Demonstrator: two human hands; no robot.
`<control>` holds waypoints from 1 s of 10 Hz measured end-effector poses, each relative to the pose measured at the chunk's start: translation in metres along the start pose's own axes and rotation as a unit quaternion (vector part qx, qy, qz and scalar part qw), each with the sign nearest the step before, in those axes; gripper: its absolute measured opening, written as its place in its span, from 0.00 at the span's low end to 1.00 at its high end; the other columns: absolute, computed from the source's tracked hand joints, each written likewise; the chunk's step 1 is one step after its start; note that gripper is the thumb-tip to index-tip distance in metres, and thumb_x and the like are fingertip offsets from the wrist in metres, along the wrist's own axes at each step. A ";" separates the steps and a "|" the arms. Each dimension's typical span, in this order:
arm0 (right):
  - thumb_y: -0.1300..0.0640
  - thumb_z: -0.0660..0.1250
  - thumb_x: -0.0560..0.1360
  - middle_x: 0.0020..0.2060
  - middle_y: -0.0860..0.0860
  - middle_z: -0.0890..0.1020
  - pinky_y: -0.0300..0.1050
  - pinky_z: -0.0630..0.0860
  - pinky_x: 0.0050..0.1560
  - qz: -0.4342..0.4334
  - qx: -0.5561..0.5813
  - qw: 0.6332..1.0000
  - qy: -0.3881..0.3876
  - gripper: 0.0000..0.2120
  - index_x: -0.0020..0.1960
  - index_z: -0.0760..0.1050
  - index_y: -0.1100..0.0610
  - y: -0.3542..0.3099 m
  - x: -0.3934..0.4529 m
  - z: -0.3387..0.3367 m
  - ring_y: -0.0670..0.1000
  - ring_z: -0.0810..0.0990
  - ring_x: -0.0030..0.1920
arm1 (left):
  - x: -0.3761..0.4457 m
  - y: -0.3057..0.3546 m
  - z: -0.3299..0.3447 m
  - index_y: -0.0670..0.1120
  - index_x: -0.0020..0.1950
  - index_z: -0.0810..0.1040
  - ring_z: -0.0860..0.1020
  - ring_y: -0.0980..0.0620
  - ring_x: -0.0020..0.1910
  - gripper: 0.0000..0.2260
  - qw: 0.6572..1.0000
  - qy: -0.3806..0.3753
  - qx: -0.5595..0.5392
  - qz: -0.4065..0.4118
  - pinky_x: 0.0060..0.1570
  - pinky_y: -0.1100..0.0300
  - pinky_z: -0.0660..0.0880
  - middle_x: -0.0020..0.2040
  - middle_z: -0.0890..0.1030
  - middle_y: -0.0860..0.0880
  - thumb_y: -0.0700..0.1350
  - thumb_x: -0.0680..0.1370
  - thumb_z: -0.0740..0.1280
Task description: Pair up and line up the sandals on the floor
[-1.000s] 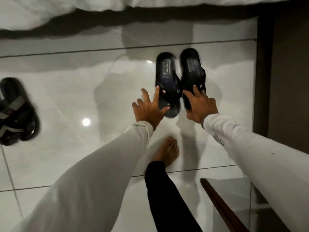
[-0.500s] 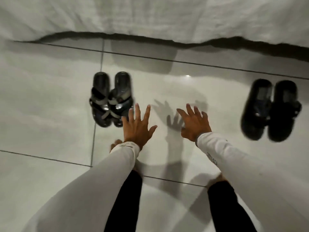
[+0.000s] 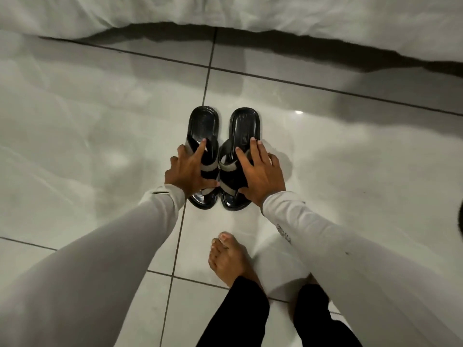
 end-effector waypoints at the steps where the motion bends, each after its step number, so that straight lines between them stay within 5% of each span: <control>1: 0.51 0.71 0.75 0.81 0.61 0.49 0.61 0.59 0.77 0.016 -0.011 1.000 0.019 0.41 0.80 0.52 0.52 0.007 -0.002 0.005 0.61 0.49 0.81 | 0.008 0.019 0.002 0.57 0.81 0.52 0.69 0.32 0.65 0.53 1.000 0.012 0.017 0.009 0.59 0.36 0.76 0.70 0.63 0.38 0.62 0.63 0.79; 6: 0.52 0.69 0.76 0.79 0.63 0.57 0.61 0.64 0.72 0.059 -0.048 0.994 0.075 0.34 0.78 0.59 0.55 0.058 0.030 -0.034 0.64 0.57 0.79 | 0.052 0.088 -0.028 0.59 0.80 0.53 0.69 0.33 0.66 0.50 0.996 0.047 0.069 0.037 0.58 0.38 0.75 0.70 0.64 0.39 0.64 0.64 0.77; 10: 0.54 0.74 0.72 0.80 0.65 0.52 0.65 0.60 0.73 0.102 -0.023 0.993 0.060 0.44 0.80 0.53 0.53 0.062 -0.003 -0.066 0.66 0.55 0.79 | 0.006 0.091 -0.051 0.56 0.81 0.46 0.70 0.33 0.68 0.49 0.994 0.038 0.101 0.037 0.61 0.40 0.73 0.76 0.58 0.38 0.58 0.71 0.75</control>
Point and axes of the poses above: each hand's wrist, its own x-axis towards the middle knuckle, its own z-axis out of the palm, y = z × x, the point moved 6 cm from there along x, towards the middle knuckle
